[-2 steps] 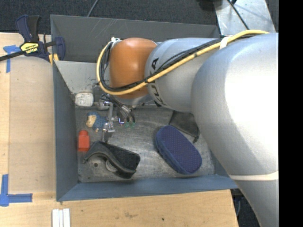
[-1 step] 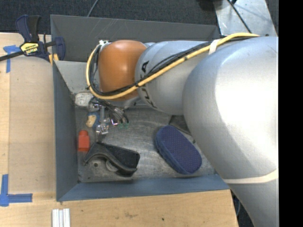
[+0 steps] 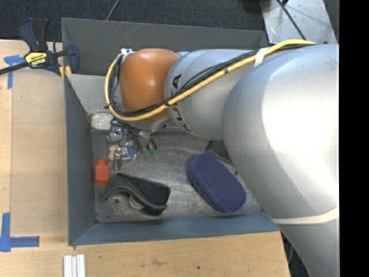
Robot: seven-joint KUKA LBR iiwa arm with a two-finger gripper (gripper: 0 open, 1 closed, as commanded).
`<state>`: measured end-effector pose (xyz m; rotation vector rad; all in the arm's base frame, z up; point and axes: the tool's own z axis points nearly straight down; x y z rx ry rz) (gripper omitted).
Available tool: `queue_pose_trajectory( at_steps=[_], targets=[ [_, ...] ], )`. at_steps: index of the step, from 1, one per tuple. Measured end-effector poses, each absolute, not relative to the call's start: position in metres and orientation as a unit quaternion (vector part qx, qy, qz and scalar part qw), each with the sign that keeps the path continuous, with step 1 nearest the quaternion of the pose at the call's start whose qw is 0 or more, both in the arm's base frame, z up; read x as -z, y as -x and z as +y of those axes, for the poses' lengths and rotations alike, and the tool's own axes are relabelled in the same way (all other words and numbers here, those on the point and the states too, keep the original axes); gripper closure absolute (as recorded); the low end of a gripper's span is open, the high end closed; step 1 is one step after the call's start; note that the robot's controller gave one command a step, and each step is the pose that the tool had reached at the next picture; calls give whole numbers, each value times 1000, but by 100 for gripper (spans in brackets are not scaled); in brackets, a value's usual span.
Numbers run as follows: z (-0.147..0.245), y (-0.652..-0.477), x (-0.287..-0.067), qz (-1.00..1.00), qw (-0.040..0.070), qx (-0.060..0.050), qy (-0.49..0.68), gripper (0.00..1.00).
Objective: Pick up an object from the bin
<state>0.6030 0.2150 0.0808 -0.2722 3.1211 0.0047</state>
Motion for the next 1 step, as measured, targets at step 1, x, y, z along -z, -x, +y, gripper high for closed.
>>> queue_pose_trajectory(
  at_steps=[1],
  targets=[
    [211, -610, -150, 996, 5, -1, 93, 100]
  ],
)
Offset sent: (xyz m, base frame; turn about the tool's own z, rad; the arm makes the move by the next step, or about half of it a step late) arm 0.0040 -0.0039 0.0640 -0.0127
